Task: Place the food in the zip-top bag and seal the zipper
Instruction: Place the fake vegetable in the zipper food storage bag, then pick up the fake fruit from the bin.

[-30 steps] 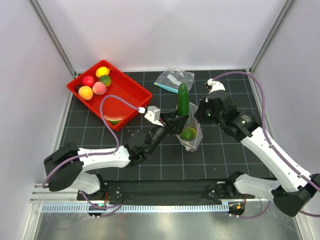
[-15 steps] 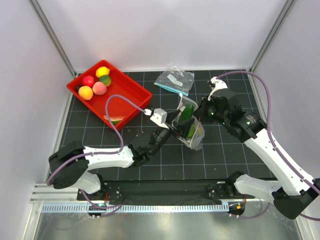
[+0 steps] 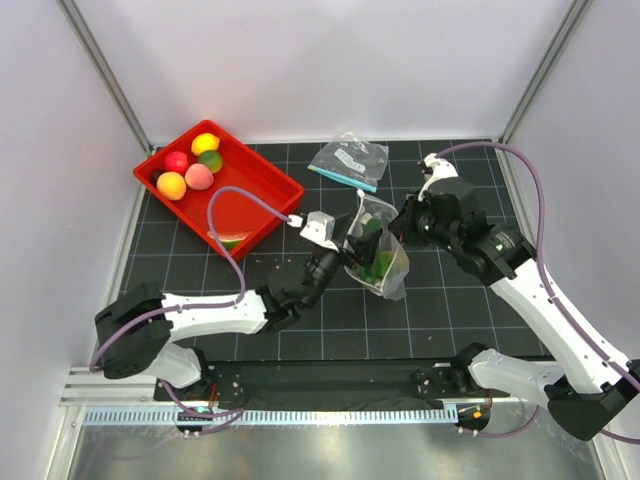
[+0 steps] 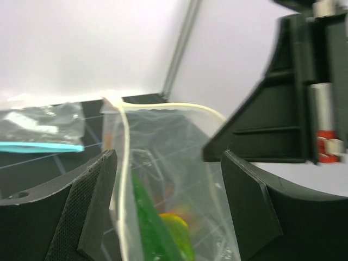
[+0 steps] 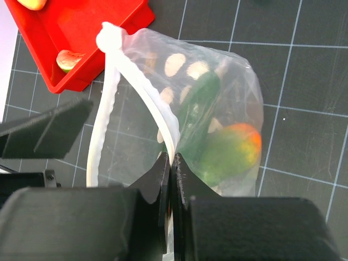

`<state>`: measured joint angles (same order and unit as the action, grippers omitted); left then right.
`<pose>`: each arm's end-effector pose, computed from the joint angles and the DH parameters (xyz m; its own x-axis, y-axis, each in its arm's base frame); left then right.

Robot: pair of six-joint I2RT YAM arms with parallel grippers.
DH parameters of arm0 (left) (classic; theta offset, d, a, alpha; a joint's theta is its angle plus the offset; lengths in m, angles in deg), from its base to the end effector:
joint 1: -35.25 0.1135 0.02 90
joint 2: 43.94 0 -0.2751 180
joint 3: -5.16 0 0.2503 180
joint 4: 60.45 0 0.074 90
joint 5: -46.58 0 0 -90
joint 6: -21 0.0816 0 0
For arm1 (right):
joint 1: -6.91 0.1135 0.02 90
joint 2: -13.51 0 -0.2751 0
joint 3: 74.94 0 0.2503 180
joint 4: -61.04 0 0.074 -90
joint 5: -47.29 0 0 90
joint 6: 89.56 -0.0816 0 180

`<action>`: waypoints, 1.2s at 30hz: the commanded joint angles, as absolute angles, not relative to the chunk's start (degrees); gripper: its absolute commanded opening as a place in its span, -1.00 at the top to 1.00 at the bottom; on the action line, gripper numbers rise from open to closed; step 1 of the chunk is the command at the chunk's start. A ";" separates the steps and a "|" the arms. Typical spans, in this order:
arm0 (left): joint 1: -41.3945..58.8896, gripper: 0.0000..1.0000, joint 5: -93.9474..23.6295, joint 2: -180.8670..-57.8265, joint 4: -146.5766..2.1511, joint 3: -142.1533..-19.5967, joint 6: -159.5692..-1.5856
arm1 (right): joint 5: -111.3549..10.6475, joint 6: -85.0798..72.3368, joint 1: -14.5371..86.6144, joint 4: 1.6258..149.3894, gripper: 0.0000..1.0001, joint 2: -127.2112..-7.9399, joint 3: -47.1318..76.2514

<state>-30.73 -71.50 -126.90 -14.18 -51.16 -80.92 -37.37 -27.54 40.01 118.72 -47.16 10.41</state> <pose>0.1765 -0.3018 0.3233 0.0046 -0.4581 -0.8889 0.6402 0.6842 -0.3493 0.2076 0.1263 0.3733 -0.6273 0.1487 -0.7644 -0.2084 0.9138 0.3487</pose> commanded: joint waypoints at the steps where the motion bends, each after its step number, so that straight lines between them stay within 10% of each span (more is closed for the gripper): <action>1: -30.15 -0.62 -80.94 -123.83 -20.95 -56.07 -78.49 | -36.21 -26.72 39.69 116.66 0.98 -45.03 11.52; 16: -0.63 -0.94 -77.08 -117.67 -61.19 -67.04 -99.33 | -35.24 -25.75 39.61 116.22 0.98 -43.97 10.20; 36: 33.84 -0.99 -69.69 -151.95 -96.81 -103.71 -121.38 | -37.62 -24.34 39.61 116.75 0.98 -49.86 16.53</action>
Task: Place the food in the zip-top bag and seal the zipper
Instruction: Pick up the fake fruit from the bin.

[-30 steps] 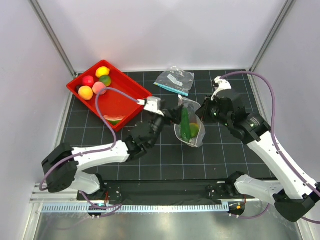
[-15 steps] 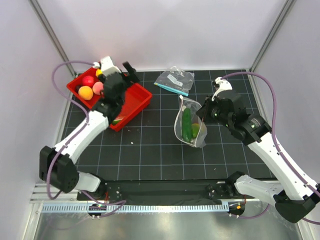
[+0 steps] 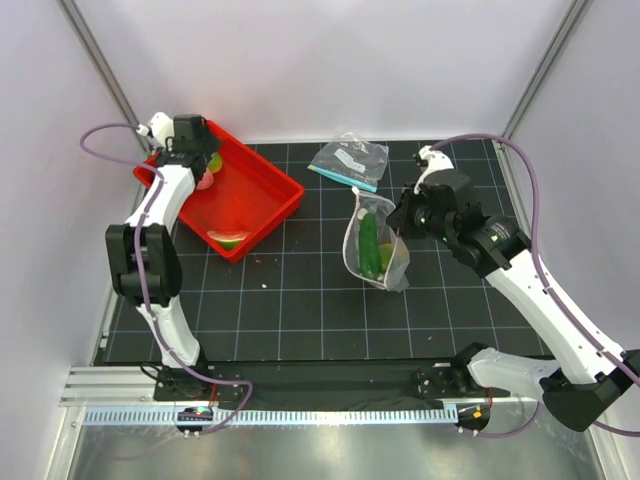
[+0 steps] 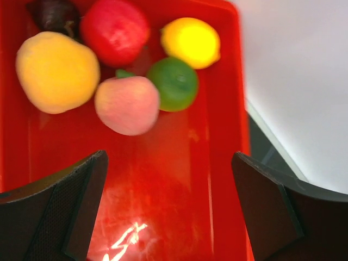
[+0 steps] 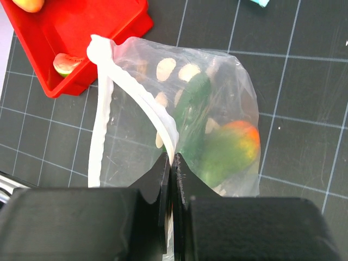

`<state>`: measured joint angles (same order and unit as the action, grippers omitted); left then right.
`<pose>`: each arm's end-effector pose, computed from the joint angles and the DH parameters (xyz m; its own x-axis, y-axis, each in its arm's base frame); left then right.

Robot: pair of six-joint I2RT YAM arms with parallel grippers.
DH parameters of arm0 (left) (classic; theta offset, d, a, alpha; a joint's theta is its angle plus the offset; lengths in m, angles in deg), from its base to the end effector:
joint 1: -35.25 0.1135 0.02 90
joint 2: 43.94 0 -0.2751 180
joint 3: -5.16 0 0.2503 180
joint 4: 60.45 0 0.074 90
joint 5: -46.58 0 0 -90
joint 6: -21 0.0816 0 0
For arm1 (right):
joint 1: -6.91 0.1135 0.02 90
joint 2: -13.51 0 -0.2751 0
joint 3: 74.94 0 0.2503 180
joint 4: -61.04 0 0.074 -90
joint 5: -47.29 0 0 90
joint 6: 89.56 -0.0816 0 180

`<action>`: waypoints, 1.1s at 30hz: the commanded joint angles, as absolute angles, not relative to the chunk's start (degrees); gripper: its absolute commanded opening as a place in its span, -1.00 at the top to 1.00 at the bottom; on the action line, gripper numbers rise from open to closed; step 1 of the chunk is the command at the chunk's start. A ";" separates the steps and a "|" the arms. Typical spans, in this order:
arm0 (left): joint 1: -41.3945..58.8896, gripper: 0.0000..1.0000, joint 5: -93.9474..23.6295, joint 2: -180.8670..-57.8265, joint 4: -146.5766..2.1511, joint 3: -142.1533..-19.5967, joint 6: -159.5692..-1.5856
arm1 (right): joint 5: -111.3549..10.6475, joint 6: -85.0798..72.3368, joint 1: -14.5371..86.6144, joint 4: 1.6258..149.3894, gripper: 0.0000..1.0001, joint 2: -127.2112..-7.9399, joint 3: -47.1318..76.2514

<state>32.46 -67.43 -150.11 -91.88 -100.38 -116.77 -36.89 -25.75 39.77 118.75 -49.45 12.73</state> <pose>0.4738 0.0102 0.2961 -0.1342 -0.6706 -0.7295 -0.5942 0.6436 -0.4824 0.2166 0.1300 0.3786 -0.6172 0.1240 -0.7769 -0.2184 0.9217 0.3206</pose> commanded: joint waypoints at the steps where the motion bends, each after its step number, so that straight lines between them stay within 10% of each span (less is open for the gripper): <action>1: 34.01 -0.99 -70.13 -153.61 -96.90 -103.89 -121.47 | -37.62 -24.17 39.52 116.66 0.98 -50.21 16.71; 33: 38.67 -0.89 -67.59 -176.04 -95.94 -117.87 -123.13 | -41.31 -22.67 39.61 111.83 0.98 -49.78 13.28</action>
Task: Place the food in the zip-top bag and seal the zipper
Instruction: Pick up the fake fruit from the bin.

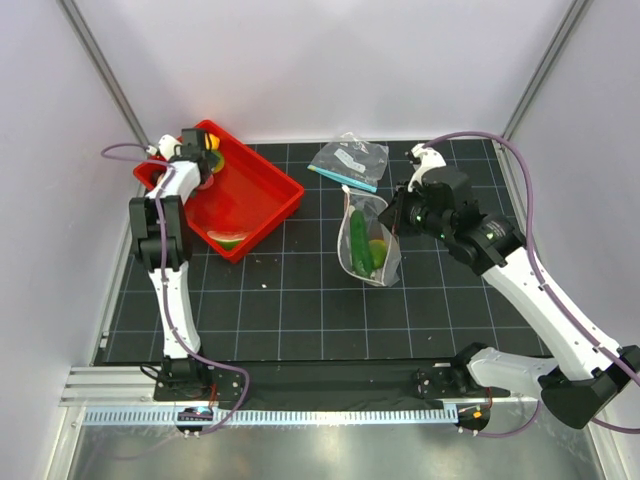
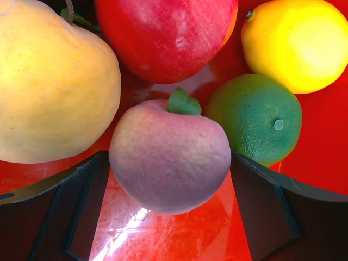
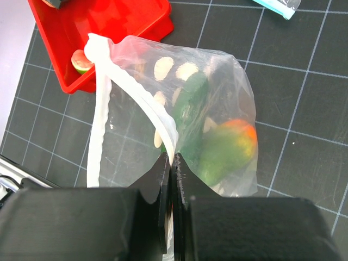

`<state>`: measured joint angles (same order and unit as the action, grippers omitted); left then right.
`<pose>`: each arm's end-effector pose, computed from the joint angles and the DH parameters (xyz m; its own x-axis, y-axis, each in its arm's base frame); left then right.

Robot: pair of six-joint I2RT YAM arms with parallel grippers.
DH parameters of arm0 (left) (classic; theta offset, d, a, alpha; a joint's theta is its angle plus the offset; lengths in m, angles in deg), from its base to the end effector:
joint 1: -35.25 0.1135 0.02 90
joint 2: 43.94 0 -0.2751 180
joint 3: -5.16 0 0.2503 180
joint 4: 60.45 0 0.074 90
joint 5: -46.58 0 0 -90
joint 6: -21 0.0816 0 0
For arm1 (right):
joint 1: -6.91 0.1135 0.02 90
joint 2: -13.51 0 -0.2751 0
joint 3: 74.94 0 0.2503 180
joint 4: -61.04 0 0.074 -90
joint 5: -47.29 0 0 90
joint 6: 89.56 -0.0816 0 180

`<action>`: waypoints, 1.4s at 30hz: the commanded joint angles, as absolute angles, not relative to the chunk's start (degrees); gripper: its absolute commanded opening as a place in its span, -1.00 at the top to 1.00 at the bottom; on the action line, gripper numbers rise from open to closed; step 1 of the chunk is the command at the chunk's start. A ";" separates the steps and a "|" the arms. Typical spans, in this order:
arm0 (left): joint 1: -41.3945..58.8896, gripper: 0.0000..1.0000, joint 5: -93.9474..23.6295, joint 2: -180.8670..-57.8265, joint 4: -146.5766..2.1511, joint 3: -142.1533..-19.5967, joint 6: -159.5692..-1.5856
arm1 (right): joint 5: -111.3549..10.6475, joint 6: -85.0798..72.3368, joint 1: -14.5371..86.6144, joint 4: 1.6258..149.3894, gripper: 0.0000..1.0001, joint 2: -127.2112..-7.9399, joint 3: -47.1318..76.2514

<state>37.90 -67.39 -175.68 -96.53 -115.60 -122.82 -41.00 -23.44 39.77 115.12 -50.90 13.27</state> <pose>0.5480 0.0585 0.1623 -0.1744 -0.7464 -0.6422 -0.7784 0.5040 -0.3743 0.2235 0.1415 0.3842 -0.5981 0.0954 -0.7957 -0.3047 0.8913 0.3358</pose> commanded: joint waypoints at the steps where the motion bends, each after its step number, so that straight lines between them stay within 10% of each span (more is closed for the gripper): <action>1: 38.85 -0.87 -67.42 -176.21 -95.85 -117.60 -123.31 | -41.39 -22.67 39.61 111.74 0.98 -49.86 13.19; 11: 39.73 0.37 -60.06 -170.25 -87.01 -106.72 -122.71 | -42.01 -23.55 39.61 110.42 0.98 -49.51 12.14; 42: 4.32 0.51 -58.79 -126.39 -56.04 -74.45 -101.35 | -43.33 -23.81 39.61 111.74 0.98 -48.72 9.06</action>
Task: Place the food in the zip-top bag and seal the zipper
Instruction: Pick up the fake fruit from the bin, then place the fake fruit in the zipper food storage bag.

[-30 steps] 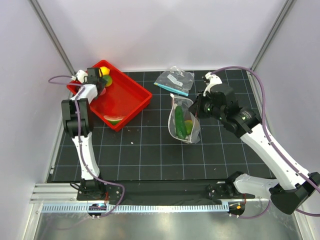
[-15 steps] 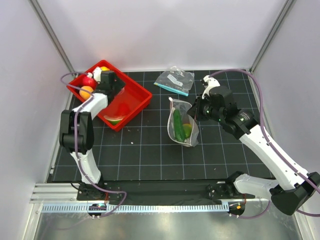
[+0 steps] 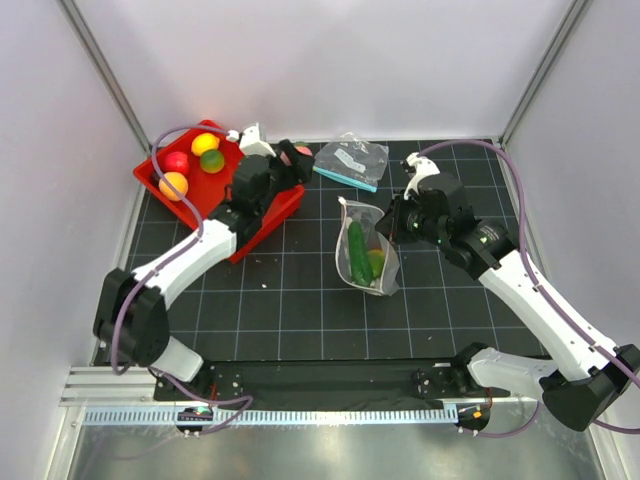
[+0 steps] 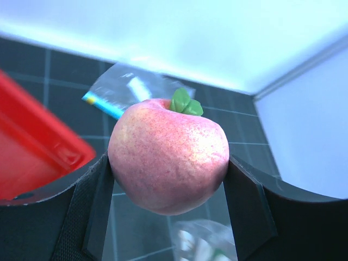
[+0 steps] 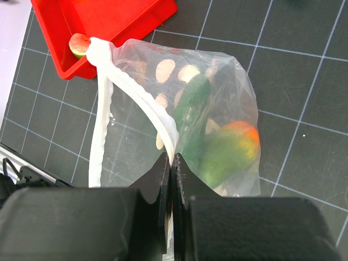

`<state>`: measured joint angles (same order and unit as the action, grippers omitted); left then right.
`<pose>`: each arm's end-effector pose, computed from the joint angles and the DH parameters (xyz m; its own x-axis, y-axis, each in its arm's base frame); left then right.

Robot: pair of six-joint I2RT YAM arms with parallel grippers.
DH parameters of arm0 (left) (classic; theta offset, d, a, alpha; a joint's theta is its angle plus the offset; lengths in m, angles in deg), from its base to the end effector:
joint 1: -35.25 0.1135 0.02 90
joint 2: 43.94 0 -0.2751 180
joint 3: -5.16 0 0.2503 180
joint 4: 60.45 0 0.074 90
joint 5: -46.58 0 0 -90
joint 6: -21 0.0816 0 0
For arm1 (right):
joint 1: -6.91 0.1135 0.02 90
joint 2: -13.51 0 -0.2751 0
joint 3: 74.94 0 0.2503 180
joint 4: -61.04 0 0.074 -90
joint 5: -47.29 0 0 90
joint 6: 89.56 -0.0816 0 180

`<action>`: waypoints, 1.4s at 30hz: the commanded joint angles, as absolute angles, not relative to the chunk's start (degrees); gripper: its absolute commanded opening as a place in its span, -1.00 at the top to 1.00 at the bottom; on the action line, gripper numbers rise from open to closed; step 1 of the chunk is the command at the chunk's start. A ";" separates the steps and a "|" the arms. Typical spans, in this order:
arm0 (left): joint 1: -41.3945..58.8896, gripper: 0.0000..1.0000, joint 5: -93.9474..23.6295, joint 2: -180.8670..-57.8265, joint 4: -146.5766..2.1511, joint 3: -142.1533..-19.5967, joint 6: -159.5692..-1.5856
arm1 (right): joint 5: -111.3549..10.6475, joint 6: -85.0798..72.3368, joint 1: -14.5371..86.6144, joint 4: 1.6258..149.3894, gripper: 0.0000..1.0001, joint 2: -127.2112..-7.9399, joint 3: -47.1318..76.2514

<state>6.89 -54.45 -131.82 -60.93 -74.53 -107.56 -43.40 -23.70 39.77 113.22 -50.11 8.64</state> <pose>0.3681 -0.1810 0.3295 -0.2906 -0.5384 -0.7910 0.1517 0.7903 -0.5937 0.2218 0.1444 0.3624 -0.6341 0.0773 -0.7694 -0.3198 0.8798 0.3518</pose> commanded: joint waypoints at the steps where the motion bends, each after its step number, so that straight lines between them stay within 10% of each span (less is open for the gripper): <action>1: 1.96 0.52 -59.32 -125.43 -55.95 -74.19 -100.38 | -43.33 -23.90 39.61 111.74 0.98 -48.72 9.15; 42: -12.13 0.52 -32.35 -117.24 -29.14 -64.43 -88.42 | -45.53 -36.38 35.92 103.83 0.98 -48.20 16.62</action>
<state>-11.91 -32.04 -117.96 -32.76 -64.69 -89.51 -46.29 -34.34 36.28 108.08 -50.35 14.47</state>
